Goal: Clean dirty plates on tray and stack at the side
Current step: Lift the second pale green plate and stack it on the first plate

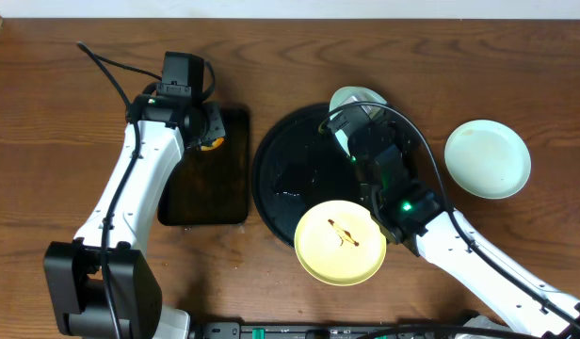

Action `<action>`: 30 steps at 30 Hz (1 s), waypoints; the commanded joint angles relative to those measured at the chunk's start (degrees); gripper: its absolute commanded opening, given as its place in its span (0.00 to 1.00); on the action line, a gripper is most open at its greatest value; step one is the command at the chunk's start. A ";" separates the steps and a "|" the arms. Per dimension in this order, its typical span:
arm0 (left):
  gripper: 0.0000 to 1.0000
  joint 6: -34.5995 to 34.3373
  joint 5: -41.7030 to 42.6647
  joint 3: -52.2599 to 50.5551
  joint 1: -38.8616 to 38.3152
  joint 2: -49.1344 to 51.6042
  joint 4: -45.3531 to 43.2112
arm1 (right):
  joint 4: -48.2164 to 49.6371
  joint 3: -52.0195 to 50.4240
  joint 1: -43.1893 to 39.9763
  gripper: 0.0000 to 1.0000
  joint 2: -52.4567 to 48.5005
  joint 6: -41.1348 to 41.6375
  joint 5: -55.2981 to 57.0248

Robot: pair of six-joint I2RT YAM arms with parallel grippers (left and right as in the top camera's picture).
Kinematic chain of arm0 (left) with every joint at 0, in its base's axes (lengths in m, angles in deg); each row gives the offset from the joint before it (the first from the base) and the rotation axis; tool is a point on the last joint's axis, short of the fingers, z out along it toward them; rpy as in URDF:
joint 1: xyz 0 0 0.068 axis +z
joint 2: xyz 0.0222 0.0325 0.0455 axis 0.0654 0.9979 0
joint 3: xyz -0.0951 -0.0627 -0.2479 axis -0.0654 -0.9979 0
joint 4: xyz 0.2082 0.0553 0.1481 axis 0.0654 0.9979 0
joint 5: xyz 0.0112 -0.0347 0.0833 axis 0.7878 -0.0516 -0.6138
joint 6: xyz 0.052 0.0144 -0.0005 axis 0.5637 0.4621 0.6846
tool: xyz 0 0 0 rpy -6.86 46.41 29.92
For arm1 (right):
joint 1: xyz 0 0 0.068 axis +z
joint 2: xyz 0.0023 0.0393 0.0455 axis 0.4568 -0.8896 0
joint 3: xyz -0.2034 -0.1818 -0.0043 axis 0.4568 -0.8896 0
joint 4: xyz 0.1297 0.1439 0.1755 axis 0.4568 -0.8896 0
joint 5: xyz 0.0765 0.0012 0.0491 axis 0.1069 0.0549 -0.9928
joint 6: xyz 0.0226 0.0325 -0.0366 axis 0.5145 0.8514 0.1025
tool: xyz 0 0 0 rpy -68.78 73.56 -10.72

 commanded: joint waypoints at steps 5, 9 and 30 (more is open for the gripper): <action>0.08 0.96 -0.66 0.39 0.24 0.02 0.17 | -3.43 0.20 -5.70 0.01 0.55 20.24 1.51; 0.08 0.96 -0.66 0.39 0.24 0.02 0.15 | -7.10 0.20 -11.21 0.01 0.55 27.67 -2.23; 0.08 0.96 -0.66 0.39 0.24 0.02 0.17 | -20.15 -0.13 -50.27 0.01 -0.74 52.63 -16.74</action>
